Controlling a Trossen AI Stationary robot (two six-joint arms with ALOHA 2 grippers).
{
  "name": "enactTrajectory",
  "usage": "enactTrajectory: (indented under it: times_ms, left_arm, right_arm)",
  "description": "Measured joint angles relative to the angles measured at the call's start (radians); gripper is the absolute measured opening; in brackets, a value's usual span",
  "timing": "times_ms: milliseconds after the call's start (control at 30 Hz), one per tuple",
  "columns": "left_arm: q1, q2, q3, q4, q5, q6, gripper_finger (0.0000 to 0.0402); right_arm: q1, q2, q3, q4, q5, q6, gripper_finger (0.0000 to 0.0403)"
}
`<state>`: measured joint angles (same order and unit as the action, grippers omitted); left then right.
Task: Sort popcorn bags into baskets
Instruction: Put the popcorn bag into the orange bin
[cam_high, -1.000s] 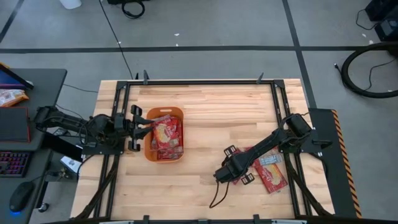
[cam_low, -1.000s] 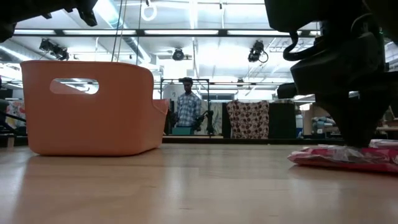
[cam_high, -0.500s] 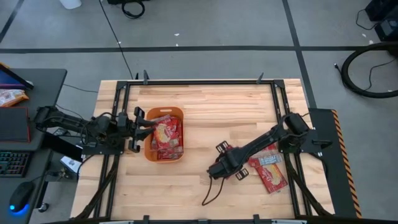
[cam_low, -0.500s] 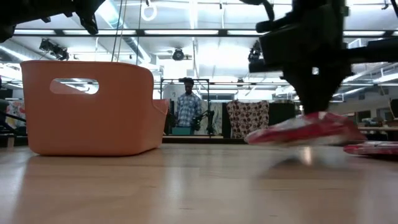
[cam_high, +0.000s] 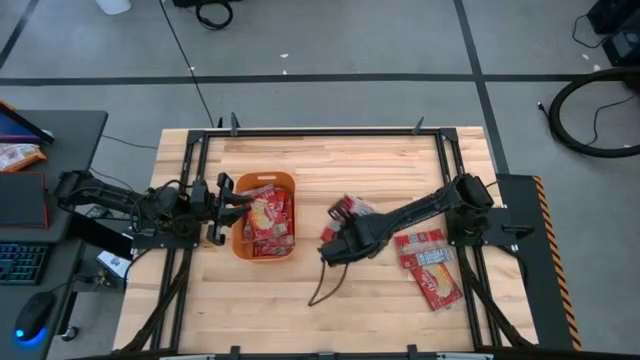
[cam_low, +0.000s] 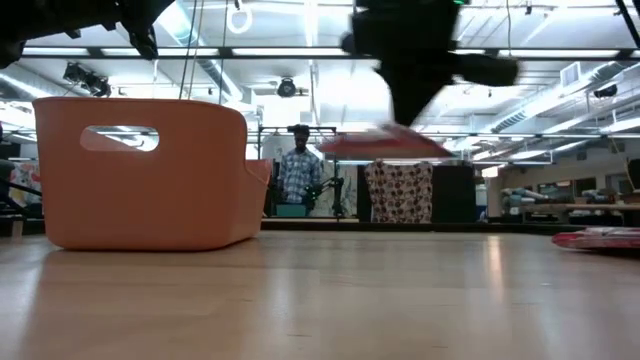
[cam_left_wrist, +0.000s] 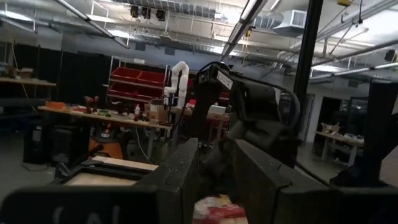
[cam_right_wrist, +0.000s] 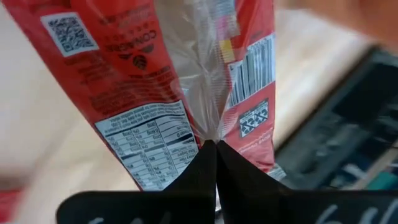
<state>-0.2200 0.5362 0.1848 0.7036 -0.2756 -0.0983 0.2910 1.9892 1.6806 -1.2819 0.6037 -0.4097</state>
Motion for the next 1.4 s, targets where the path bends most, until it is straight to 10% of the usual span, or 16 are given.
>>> enactTrajectory:
  times_ms: [300,600,1033,1400]
  left_arm:
    - [-0.002,0.000,0.000,-0.093,0.018,-0.230,0.0105]
    - [-0.002,0.000,0.000,-0.078,0.078,-0.233,0.0105]
    - [-0.002,0.000,0.000,-0.035,0.079,-0.231,0.0105]
    - [0.016,0.000,0.000,-0.003,0.078,-0.179,0.0105]
  right_arm:
    - [-0.111,0.000,0.036,0.293,0.066,-0.316,0.0004]
    - [-0.175,0.002,0.036,0.664,-0.132,-0.667,0.0004]
    - [-0.250,0.005,-0.053,1.078,-0.463,-0.711,0.0005]
    - [-0.288,0.005,-0.213,1.490,-0.475,-0.658,0.0005]
